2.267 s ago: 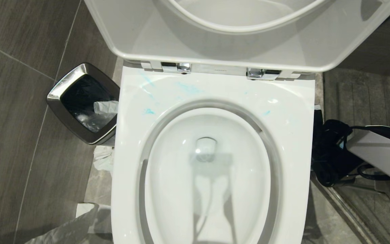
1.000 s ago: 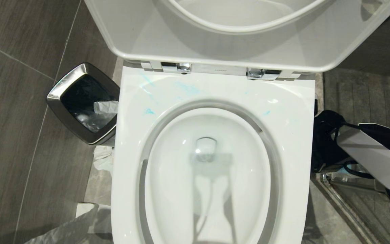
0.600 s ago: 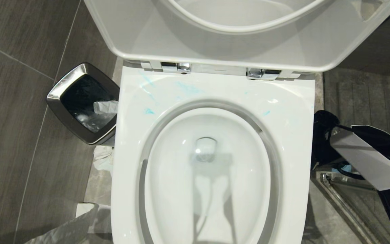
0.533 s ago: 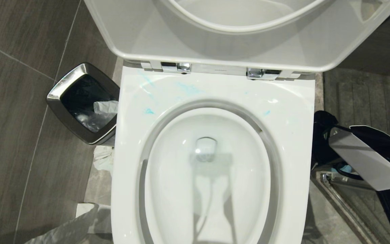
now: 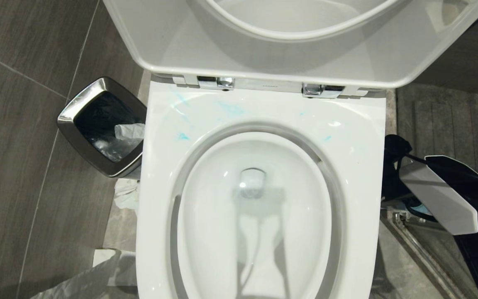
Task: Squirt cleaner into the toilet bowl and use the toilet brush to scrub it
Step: Pour in the cleaning agent
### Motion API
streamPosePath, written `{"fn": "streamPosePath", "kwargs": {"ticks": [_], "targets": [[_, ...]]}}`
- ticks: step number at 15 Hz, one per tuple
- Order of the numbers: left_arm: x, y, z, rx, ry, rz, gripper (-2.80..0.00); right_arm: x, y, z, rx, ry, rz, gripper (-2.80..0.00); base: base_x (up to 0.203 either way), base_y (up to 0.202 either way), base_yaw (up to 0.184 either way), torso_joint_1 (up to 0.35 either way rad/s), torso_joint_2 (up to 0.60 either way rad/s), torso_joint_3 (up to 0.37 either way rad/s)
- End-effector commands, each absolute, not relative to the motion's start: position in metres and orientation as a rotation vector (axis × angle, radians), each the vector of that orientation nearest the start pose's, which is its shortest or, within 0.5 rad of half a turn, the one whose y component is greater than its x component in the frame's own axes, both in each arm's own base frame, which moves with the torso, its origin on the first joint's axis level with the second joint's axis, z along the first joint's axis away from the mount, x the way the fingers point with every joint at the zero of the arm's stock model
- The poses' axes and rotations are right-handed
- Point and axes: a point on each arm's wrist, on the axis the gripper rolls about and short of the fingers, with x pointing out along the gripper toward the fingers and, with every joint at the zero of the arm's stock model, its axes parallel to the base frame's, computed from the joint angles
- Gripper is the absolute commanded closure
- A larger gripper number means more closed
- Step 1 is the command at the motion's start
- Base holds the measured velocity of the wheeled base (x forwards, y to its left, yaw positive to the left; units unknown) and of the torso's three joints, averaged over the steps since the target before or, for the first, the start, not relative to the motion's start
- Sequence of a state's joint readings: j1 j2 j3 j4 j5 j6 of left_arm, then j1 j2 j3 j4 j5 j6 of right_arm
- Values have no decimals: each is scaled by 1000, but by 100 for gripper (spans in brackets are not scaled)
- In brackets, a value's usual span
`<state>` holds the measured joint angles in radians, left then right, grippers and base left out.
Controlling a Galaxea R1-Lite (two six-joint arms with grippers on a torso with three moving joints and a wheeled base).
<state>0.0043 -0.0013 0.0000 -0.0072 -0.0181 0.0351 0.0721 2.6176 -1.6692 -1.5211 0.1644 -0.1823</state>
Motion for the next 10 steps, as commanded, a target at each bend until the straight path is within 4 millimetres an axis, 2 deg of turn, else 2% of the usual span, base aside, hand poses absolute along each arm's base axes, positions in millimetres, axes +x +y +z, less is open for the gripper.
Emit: {"fn": "streamPosePath", "kwargs": {"ticks": [1,4,10], "targets": [[-22,0,74,35,0,-12,0,509,41,103,-205,-596,179,-280,0,0,0,0,0,0],[-22,0,74,35,0,-12,0,513,41,108,-213,-636,171,-280,0,0,0,0,0,0],[-22,0,74,35,0,-12,0,518,41,105,-235,-662,162,-280,0,0,0,0,0,0]]}}
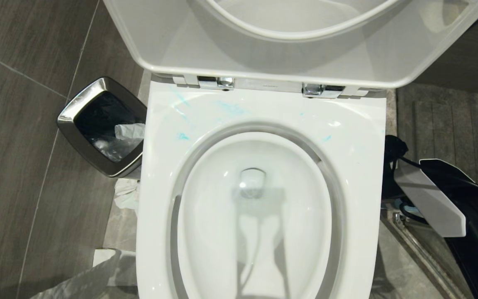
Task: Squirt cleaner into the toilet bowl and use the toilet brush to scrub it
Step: Pour in the cleaning agent
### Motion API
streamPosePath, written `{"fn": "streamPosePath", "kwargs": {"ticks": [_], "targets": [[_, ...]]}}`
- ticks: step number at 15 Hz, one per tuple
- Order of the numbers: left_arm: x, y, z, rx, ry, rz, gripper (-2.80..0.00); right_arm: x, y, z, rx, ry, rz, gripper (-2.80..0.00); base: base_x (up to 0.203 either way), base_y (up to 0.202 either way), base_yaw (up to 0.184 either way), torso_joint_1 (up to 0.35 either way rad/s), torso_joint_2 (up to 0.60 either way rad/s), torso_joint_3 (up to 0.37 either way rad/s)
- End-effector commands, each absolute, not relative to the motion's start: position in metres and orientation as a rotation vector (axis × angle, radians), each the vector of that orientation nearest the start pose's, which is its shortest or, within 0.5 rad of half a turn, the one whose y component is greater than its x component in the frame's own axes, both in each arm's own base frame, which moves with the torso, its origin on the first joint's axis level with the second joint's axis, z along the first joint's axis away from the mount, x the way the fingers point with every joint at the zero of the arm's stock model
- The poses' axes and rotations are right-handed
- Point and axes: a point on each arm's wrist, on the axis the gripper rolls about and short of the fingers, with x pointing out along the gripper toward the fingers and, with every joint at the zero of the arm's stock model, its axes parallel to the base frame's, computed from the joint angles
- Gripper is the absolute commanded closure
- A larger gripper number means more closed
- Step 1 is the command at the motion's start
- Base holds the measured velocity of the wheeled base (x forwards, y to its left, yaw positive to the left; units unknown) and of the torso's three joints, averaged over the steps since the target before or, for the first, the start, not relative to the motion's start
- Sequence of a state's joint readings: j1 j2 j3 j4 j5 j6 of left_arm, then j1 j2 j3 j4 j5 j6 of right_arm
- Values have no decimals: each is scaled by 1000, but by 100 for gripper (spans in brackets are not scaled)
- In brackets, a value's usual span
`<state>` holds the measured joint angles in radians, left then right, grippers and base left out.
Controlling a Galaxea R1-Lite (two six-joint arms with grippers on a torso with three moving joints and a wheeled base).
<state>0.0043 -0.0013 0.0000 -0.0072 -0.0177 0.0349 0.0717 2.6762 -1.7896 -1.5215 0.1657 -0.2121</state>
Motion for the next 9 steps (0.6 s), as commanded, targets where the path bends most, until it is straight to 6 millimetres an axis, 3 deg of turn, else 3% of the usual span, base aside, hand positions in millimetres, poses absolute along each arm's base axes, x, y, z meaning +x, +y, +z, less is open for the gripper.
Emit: {"fn": "streamPosePath", "kwargs": {"ticks": [1,9], "targets": [[-22,0,74,35,-1,-13,0,518,41,104,-235,-659,163,-280,0,0,0,0,0,0],[-22,0,74,35,0,-13,0,524,43,101,-237,-692,164,-280,0,0,0,0,0,0]]}}
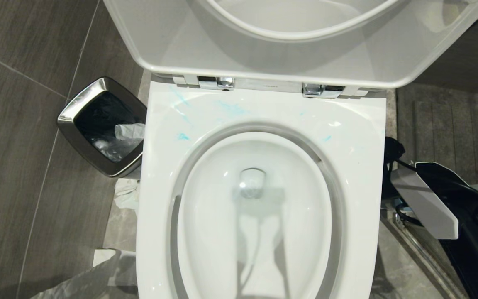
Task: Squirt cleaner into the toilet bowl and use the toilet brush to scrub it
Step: Pour in the cleaning agent
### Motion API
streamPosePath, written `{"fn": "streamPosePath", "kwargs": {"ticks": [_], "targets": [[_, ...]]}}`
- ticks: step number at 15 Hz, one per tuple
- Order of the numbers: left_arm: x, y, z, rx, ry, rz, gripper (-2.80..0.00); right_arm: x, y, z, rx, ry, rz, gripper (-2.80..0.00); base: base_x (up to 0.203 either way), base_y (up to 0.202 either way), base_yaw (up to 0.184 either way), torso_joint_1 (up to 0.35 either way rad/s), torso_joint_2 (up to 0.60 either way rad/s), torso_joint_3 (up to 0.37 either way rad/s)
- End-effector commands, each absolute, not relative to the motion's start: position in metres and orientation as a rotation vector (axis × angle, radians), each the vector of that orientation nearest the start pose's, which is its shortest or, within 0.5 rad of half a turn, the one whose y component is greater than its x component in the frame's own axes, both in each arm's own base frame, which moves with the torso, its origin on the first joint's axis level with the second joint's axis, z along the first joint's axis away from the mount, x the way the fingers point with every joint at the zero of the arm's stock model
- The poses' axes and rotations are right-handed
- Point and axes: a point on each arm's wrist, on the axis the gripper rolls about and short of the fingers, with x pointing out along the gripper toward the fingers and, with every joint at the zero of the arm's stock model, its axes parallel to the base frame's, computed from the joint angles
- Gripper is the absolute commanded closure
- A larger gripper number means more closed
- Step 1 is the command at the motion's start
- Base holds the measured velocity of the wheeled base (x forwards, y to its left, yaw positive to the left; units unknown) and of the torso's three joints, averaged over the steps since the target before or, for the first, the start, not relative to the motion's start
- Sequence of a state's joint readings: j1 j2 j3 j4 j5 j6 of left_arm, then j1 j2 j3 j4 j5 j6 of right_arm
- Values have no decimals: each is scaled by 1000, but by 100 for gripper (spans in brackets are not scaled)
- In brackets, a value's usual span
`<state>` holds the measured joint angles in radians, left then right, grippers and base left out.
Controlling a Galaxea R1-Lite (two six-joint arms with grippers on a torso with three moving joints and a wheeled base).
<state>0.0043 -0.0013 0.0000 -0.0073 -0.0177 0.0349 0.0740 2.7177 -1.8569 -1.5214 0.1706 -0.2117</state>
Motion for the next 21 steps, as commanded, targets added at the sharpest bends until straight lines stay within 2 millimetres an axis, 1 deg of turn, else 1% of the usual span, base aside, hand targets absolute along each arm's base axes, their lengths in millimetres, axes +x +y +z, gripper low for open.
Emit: {"fn": "streamPosePath", "kwargs": {"ticks": [1,9,14,21], "targets": [[-22,-1,74,35,0,-14,0,525,43,102,-237,-703,164,-280,0,0,0,0,0,0],[-22,0,74,35,0,-12,0,528,44,103,-264,-731,154,-280,0,0,0,0,0,0],[-22,-1,74,35,0,-14,0,531,46,92,-307,-734,155,-280,0,0,0,0,0,0],[-22,0,74,35,-1,-12,0,531,46,91,-306,-734,156,-280,0,0,0,0,0,0]]}}
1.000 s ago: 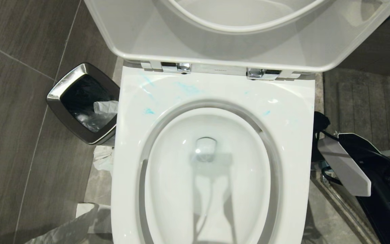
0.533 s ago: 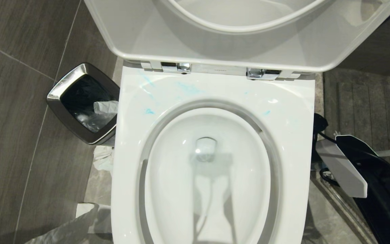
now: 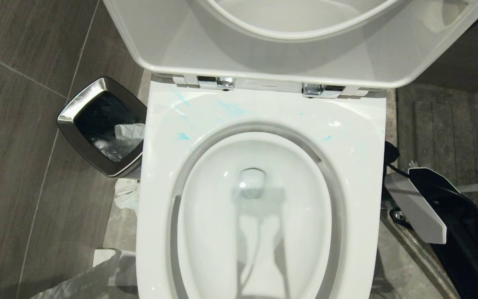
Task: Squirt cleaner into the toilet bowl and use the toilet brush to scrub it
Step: Pour in the cleaning agent
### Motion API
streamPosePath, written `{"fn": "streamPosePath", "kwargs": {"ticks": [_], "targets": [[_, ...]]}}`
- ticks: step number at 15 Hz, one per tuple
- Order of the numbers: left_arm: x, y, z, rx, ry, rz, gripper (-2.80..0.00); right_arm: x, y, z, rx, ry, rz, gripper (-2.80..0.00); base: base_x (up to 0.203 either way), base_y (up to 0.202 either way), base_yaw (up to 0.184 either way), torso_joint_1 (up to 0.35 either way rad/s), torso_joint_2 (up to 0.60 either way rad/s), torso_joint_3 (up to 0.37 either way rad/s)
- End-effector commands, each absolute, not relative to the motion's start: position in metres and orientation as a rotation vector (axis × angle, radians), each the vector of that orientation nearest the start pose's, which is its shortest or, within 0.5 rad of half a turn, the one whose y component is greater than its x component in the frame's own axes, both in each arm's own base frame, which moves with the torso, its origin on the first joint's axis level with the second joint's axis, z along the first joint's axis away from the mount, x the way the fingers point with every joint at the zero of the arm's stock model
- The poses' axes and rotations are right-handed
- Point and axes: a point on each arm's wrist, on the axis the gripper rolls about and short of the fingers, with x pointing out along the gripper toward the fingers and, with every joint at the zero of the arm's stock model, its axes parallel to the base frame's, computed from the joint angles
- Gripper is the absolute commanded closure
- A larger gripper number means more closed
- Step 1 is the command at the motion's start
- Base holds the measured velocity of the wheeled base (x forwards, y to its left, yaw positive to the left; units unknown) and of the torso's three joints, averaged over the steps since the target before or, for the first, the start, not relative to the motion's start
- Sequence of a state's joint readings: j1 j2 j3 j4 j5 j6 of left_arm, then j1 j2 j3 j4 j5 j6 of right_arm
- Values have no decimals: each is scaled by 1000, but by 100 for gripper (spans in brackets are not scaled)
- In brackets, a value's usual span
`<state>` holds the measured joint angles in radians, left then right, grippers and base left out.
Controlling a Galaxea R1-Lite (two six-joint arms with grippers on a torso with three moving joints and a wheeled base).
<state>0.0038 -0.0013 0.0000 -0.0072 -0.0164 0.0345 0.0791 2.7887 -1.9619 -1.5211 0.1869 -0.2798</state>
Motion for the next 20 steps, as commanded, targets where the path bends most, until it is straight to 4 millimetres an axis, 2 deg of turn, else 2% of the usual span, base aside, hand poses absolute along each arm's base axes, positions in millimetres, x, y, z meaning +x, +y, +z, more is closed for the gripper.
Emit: {"fn": "streamPosePath", "kwargs": {"ticks": [1,12,13,20], "targets": [[-22,0,74,35,-2,-13,0,531,46,92,-306,-736,155,-280,0,0,0,0,0,0],[-22,0,74,35,0,-12,0,531,45,96,-297,-745,157,-280,0,0,0,0,0,0],[-22,0,74,35,0,-12,0,531,45,96,-297,-745,158,0,0,0,0,0,0,0],[-22,-1,74,35,0,-14,0,531,45,95,-300,-744,159,0,0,0,0,0,0,0]]}}
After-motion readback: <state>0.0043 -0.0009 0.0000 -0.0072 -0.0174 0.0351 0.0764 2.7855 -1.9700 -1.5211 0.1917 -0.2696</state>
